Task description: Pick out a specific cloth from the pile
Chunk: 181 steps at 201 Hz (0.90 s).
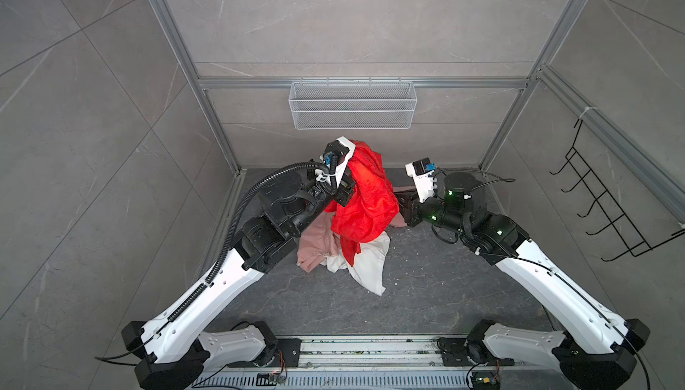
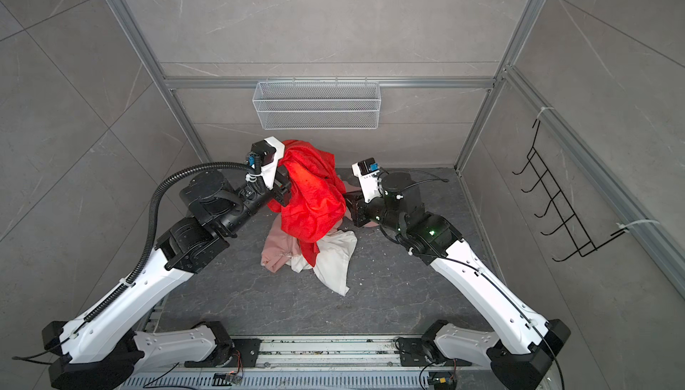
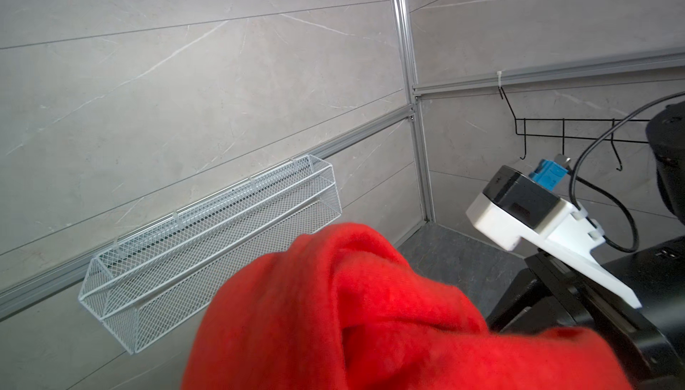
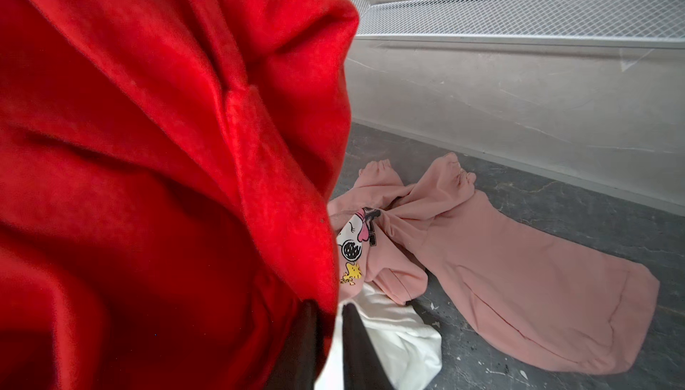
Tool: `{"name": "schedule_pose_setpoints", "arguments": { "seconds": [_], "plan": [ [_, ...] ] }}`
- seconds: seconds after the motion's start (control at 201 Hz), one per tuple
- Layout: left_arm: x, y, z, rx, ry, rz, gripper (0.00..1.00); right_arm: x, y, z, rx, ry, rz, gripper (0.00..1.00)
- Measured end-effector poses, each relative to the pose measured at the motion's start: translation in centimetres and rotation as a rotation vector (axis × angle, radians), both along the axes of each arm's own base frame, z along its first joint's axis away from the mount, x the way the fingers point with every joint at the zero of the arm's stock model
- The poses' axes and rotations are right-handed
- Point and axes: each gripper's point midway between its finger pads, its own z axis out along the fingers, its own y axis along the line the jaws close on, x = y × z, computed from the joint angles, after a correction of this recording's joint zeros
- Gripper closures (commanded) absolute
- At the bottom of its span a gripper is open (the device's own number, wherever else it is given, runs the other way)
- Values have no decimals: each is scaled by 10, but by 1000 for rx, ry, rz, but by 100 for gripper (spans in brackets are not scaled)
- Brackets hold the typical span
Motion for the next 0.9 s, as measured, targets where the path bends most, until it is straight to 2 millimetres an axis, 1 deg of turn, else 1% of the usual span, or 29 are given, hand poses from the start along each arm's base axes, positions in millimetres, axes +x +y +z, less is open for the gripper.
{"name": "schedule_pose_setpoints", "arguments": {
  "seconds": [0.075, 0.139, 0.199, 0.304, 0.363, 0.463, 0.488, 0.573, 0.627, 0.672, 0.901],
  "plan": [
    [1, 1, -1, 0, 3, 2, 100, 0, 0, -7, -2, 15, -1, 79],
    [0, 0, -1, -1, 5, -1, 100, 0, -1, -11, 0, 23, -1, 74],
    [0, 0, -1, -3, 7, -2, 100, -2, -2, -15, 2, 31, 0, 64],
    [1, 0, -1, -8, 11, -3, 100, -6, -6, -19, 4, 38, 0, 43],
    [1, 1, -1, -11, 13, -1, 100, -8, -9, -17, 5, 31, 1, 35],
    [2, 2, -1, -15, 16, 1, 100, -15, -16, -9, 2, 3, 5, 25],
    [2, 2, -1, -15, 16, 1, 100, -17, -18, -7, 2, -2, 4, 21],
    [3, 2, -1, -15, 16, 3, 100, -25, -25, -2, -30, -28, 19, 9],
    [3, 2, -1, -15, 16, 3, 100, -29, -27, 4, -46, -36, 27, 4],
    [3, 2, -1, -15, 17, 2, 100, -32, -29, 10, -61, -54, 41, 1],
    [5, -1, -5, -12, 28, 0, 100, -48, -31, 34, -87, -101, 104, 0]
  ]
}}
